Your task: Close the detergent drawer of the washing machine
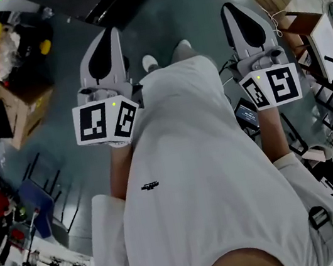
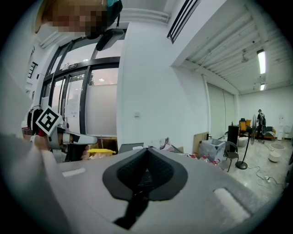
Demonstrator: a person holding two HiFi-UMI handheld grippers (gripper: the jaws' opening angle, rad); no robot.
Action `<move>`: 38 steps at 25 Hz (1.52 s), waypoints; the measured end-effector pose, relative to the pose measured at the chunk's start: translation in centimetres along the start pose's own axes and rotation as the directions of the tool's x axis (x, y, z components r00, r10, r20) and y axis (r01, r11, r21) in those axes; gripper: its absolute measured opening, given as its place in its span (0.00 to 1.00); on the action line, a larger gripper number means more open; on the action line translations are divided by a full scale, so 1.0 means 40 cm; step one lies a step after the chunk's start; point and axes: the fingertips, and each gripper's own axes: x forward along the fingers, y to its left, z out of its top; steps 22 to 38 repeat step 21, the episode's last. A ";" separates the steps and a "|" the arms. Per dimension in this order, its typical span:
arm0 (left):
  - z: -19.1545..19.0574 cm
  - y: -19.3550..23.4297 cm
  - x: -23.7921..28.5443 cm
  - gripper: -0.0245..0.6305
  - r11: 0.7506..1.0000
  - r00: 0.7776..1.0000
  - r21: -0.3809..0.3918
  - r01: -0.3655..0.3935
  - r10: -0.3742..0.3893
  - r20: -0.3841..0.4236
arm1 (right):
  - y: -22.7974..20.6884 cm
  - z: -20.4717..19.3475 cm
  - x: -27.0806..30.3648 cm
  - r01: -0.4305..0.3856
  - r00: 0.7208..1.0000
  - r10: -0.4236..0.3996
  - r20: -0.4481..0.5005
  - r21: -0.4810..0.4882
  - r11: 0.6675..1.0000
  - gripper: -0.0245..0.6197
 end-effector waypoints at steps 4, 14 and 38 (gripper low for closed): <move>-0.012 -0.001 0.000 0.06 1.000 1.000 -0.005 0.002 -0.002 -0.010 | -0.002 -0.005 -0.001 0.003 1.000 -0.003 -0.004 -0.003 1.000 0.02; -0.009 0.015 -0.009 0.06 1.000 1.000 -0.019 -0.015 0.015 0.000 | -0.009 -0.007 0.009 0.008 1.000 -0.008 -0.011 -0.008 1.000 0.02; -0.011 0.033 -0.024 0.06 0.999 1.000 -0.031 -0.023 0.024 0.002 | 0.021 -0.013 0.024 -0.004 1.000 0.003 -0.022 -0.016 1.000 0.02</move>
